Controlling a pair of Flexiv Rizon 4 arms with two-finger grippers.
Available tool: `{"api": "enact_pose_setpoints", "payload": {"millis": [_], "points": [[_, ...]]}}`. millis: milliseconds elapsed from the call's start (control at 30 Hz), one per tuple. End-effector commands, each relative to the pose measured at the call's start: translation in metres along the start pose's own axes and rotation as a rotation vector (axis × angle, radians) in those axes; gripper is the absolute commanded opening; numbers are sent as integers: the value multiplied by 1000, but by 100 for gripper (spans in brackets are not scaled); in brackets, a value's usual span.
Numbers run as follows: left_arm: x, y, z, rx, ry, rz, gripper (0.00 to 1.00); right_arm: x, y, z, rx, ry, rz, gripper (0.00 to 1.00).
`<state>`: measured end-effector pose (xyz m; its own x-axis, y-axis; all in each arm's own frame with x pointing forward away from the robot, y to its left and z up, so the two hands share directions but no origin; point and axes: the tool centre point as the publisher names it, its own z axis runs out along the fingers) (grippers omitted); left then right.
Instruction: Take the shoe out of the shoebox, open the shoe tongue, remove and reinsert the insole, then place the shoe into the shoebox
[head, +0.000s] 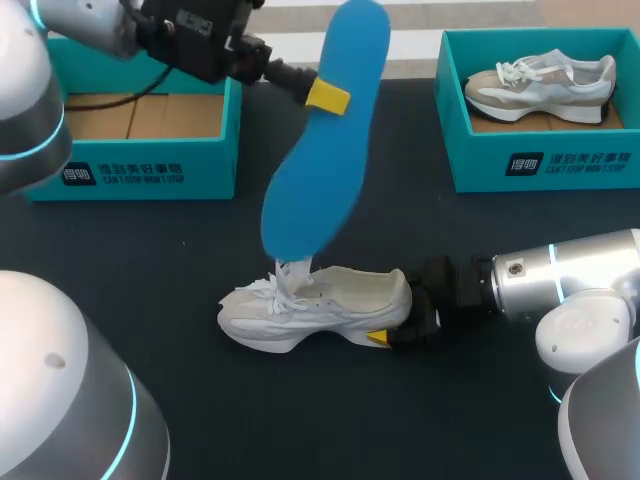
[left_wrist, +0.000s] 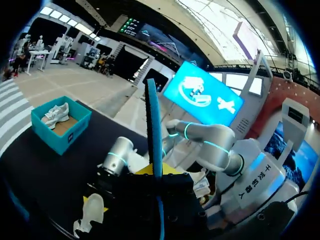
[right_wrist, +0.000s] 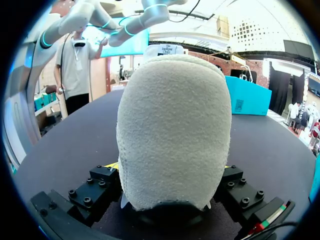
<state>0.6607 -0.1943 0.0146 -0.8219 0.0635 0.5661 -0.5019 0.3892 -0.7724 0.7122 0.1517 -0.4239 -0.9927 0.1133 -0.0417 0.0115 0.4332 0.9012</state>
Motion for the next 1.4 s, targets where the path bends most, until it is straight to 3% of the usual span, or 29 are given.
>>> {"api": "enact_pose_setpoints", "payload": {"millis": [33,467,700,967,1100,1400], "points": [[20,7,2,133,-72,-42,0,-3,-5,10,5,-2,0,0],[21,8,5,129,-60,-78,0,-3,-5,10,5,-2,0,0],[56,0,18,156,40,-126,0,-3,-5,10,5,-2,0,0],[87,-21,25,187,58,-128,0,-3,-5,10,5,-2,0,0],[102,-32,29,254,76,-146,0,-3,-5,10,5,-2,0,0],[124,-28,33,222,145,-179,0,-3,-5,10,5,-2,0,0]]}}
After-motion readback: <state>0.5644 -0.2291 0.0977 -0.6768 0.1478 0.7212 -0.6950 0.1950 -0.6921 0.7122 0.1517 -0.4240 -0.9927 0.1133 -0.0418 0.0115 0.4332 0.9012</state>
